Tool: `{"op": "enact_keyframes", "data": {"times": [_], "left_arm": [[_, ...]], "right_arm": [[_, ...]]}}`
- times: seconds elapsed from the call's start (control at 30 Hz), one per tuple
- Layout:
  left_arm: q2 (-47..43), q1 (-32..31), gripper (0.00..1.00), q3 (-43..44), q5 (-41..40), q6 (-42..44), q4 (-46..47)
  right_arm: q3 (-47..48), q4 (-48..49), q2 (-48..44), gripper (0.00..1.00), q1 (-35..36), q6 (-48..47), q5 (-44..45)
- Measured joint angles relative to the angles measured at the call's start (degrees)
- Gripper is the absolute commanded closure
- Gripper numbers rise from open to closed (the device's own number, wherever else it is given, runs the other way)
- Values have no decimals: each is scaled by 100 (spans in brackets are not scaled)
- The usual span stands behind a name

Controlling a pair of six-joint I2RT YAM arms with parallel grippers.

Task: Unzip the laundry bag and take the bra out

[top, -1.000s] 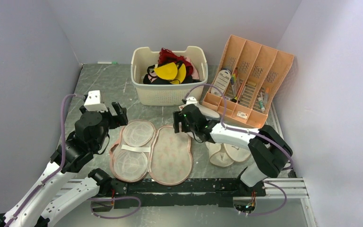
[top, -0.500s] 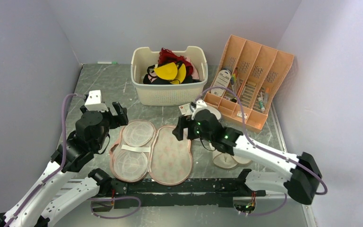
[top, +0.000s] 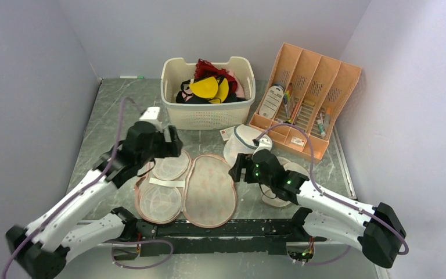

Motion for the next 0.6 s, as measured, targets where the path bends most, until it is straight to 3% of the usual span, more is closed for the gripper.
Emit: {"op": "enact_keyframes", "data": {"times": [0.13, 0.23, 0.4, 0.53, 0.6], "left_arm": [[962, -136, 0, -219, 1213, -505, 264], [1475, -846, 3, -380, 1495, -994, 396], [2520, -2608, 18, 118, 1117, -1659, 389], [3305, -3239, 31, 772, 549, -1950, 258], [3724, -3359, 32, 1139, 291, -2022, 129]], "right_arm": [[2, 234, -11, 21, -435, -197, -166], [-20, 391, -136, 21, -721, -334, -317], [-17, 107, -767, 22, -789, -380, 146], [-17, -461, -1768, 23, -811, -299, 999], [-17, -713, -2337, 24, -820, -293, 1399]]}}
